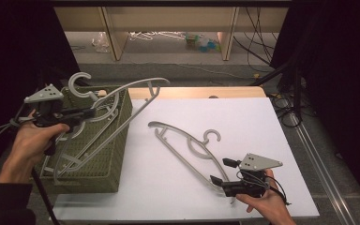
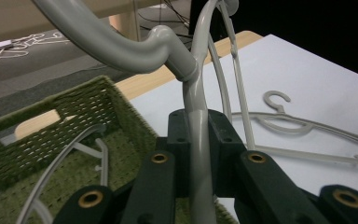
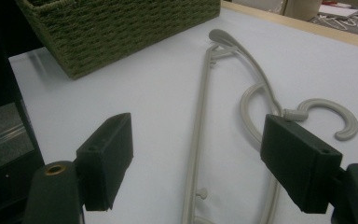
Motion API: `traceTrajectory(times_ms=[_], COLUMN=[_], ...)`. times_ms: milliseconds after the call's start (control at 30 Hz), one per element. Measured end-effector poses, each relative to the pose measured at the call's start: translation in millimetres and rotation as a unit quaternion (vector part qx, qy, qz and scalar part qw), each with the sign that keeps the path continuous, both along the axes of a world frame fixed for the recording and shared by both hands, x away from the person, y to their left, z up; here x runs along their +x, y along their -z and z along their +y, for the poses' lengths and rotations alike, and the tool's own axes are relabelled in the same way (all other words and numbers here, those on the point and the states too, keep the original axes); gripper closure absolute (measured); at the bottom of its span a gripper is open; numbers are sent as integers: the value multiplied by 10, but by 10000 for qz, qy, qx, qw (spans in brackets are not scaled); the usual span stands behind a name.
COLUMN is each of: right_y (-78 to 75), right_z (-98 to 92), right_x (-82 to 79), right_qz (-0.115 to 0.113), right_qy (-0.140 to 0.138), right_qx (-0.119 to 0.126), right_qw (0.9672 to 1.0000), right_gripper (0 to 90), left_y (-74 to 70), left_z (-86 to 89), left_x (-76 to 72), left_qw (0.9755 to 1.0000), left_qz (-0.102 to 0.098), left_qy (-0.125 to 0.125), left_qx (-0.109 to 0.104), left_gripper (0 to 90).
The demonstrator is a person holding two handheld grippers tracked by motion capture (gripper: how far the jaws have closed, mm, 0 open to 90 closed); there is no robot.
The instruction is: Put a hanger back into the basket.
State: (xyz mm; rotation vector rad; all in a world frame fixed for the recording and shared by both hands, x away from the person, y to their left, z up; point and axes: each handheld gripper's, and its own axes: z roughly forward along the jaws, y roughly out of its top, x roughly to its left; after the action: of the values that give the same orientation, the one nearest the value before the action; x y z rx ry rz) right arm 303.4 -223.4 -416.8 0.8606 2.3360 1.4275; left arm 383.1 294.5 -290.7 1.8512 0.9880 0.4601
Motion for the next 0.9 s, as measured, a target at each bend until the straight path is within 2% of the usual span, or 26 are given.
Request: traceTrajectory(times_ms=[33, 100, 133, 200, 333, 633, 767, 900], right_y=[0, 2, 1, 1, 3, 8, 14, 18], right_z=[2, 1, 1, 0, -4, 5, 3, 3], right_x=[-3, -2, -1, 1, 2, -2, 8, 8], right_qz=[-5, 9, 16, 6, 23, 90, 42, 86], right_qy=[1, -11, -3, -2, 16, 24, -5, -26], right_qx=[-10, -4, 4, -6, -2, -2, -14, -32], right_qw=[10000, 10000, 10000, 10000, 10000, 10000, 10000, 10000], right_gripper=[265, 265, 265, 265, 265, 265, 265, 265], left_y=[3, 4, 16, 27, 76, 218, 243, 271], left_z=[33, 147, 175, 247, 394, 601, 667, 734], left_x=[10, 42, 42, 62, 97, 198, 254, 303], left_qw=[10000, 9994, 9995, 9990, 9979, 9957, 9953, 9944], left_qz=[-23, -162, -70, -103, -80, 9, 4, 9], left_qy=[-23, -235, -309, -403, -626, -888, -908, -975], left_qx=[-5, 178, 63, 140, 116, 267, 324, 412], left_gripper=[806, 807, 806, 805, 805, 804, 804, 804])
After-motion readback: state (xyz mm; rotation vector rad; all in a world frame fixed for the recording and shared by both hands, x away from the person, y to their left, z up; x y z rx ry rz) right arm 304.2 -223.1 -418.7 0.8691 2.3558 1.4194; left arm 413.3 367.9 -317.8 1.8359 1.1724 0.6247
